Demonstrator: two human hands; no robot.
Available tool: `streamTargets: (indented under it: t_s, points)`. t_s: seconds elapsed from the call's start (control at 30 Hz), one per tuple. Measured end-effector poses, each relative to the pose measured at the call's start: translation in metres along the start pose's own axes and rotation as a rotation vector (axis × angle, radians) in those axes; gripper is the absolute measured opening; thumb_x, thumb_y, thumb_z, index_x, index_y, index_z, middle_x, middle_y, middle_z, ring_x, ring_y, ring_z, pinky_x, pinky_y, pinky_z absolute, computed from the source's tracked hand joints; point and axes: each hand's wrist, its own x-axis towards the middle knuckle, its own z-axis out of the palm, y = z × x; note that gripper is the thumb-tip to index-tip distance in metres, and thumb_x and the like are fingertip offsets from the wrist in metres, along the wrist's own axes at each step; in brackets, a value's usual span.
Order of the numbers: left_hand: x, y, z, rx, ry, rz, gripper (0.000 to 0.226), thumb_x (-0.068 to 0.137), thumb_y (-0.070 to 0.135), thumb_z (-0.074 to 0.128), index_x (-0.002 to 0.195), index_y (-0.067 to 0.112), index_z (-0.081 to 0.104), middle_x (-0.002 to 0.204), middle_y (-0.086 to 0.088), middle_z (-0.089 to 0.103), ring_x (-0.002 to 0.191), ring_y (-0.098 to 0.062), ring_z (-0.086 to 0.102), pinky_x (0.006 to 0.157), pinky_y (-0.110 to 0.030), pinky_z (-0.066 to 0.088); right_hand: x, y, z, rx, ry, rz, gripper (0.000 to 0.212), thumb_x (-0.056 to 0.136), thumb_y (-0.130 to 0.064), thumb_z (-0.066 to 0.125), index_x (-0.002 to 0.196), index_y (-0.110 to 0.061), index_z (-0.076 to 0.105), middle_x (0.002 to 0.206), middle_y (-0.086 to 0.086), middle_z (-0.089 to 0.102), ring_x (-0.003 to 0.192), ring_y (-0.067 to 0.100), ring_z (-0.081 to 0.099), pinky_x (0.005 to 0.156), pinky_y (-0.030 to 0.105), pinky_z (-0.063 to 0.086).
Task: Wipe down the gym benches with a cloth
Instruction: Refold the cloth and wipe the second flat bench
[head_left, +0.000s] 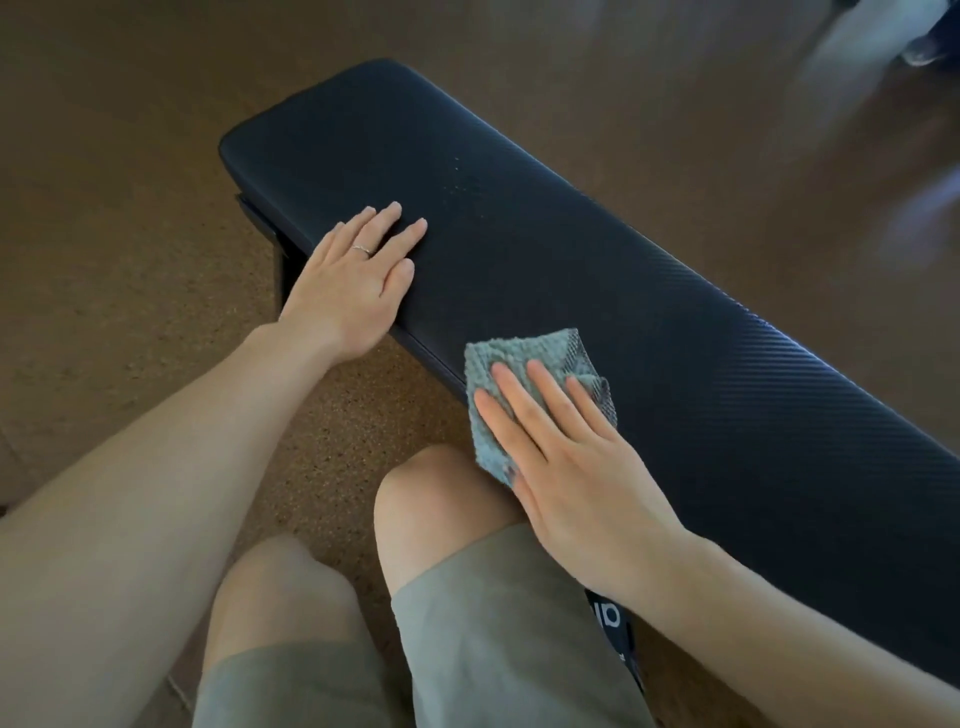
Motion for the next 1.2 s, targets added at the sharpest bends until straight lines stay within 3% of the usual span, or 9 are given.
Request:
streamTargets:
  t_s: [0.17, 0.33, 0.43, 0.57, 0.73, 0.87, 1.03, 1.13, 1.2]
  points:
    - [0.005, -0.003, 0.002, -0.037, -0.011, 0.0, 0.051, 0.113, 0.04, 0.018, 0.164, 0.039, 0.018, 0.174, 0.009, 0.006, 0.16, -0.014, -0.002, 0.129, -0.036, -0.005, 0.014, 0.012, 0.002, -0.012, 0.002, -0.07, 0.073, 0.101, -0.029, 0.047, 0.163, -0.015, 0.012, 0.17, 0.011, 0.013, 0.155, 0.037, 0.015, 0.125, 0.053, 0.019]
    - [0.009, -0.012, -0.005, -0.067, -0.05, 0.033, 0.05, 0.113, 0.035, 0.021, 0.163, 0.034, 0.02, 0.173, 0.01, 0.008, 0.159, -0.01, 0.0, 0.13, -0.036, 0.0, 0.114, -0.013, -0.013, 0.039, 0.044, 0.019, 0.071, 0.107, -0.036, 0.038, 0.163, -0.017, -0.001, 0.172, 0.008, -0.002, 0.157, 0.034, 0.0, 0.127, 0.052, 0.007]
    - [0.001, -0.025, -0.01, -0.007, -0.012, 0.014, 0.053, 0.112, 0.04, 0.019, 0.164, 0.03, 0.017, 0.174, 0.006, 0.007, 0.16, -0.014, 0.001, 0.131, -0.037, 0.003, 0.074, -0.01, -0.008, 0.001, 0.024, -0.004, 0.074, 0.105, -0.03, 0.043, 0.164, -0.015, 0.001, 0.172, 0.009, 0.001, 0.157, 0.034, 0.003, 0.128, 0.05, 0.009]
    - [-0.01, -0.026, 0.001, -0.025, 0.044, -0.06, 0.054, 0.112, 0.042, 0.014, 0.166, 0.031, 0.012, 0.174, 0.006, 0.002, 0.16, -0.015, -0.004, 0.13, -0.036, -0.005, -0.013, 0.012, 0.0, -0.044, -0.042, -0.023, 0.079, 0.097, -0.026, 0.053, 0.164, -0.015, 0.011, 0.171, 0.009, 0.01, 0.157, 0.033, 0.013, 0.125, 0.05, 0.02]
    - [-0.003, -0.029, 0.005, -0.048, 0.039, -0.057, 0.054, 0.112, 0.041, 0.014, 0.166, 0.031, 0.012, 0.174, 0.006, 0.002, 0.16, -0.015, -0.006, 0.128, -0.035, -0.009, 0.061, 0.008, -0.01, 0.01, -0.02, -0.027, 0.065, 0.105, -0.037, 0.024, 0.164, -0.017, 0.005, 0.172, 0.008, 0.007, 0.157, 0.032, 0.009, 0.127, 0.05, 0.015]
    - [-0.003, -0.033, 0.002, -0.026, 0.011, -0.041, 0.054, 0.112, 0.041, 0.014, 0.165, 0.033, 0.009, 0.174, 0.006, -0.001, 0.16, -0.014, -0.007, 0.128, -0.036, -0.007, 0.135, -0.016, -0.017, 0.022, -0.01, 0.051, 0.067, 0.109, -0.039, 0.028, 0.163, -0.017, -0.005, 0.172, 0.007, -0.006, 0.158, 0.032, -0.004, 0.127, 0.052, 0.008]
    - [-0.003, -0.033, -0.001, -0.05, -0.028, -0.051, 0.054, 0.112, 0.042, 0.014, 0.165, 0.034, 0.007, 0.174, 0.008, -0.004, 0.159, -0.013, -0.01, 0.127, -0.034, -0.01, 0.056, -0.007, -0.011, -0.033, -0.021, 0.033, 0.072, 0.104, -0.031, 0.042, 0.163, -0.013, 0.006, 0.171, 0.011, 0.008, 0.157, 0.032, 0.009, 0.127, 0.049, 0.015]
    - [-0.004, -0.031, 0.0, -0.066, -0.017, -0.051, 0.055, 0.112, 0.042, 0.014, 0.166, 0.033, 0.008, 0.174, 0.007, -0.004, 0.159, -0.013, -0.01, 0.127, -0.034, -0.012, 0.007, 0.01, -0.008, -0.033, -0.079, 0.04, 0.065, 0.105, -0.032, 0.03, 0.164, -0.016, 0.008, 0.171, 0.006, 0.01, 0.157, 0.028, 0.01, 0.126, 0.047, 0.019]
    - [-0.003, -0.03, 0.001, -0.077, -0.014, -0.053, 0.055, 0.112, 0.042, 0.014, 0.166, 0.033, 0.008, 0.174, 0.007, -0.003, 0.159, -0.014, -0.01, 0.127, -0.035, -0.012, 0.02, 0.015, -0.009, -0.006, -0.094, 0.039, 0.064, 0.104, -0.038, 0.017, 0.164, -0.018, 0.006, 0.171, 0.005, 0.009, 0.158, 0.027, 0.009, 0.126, 0.047, 0.018]
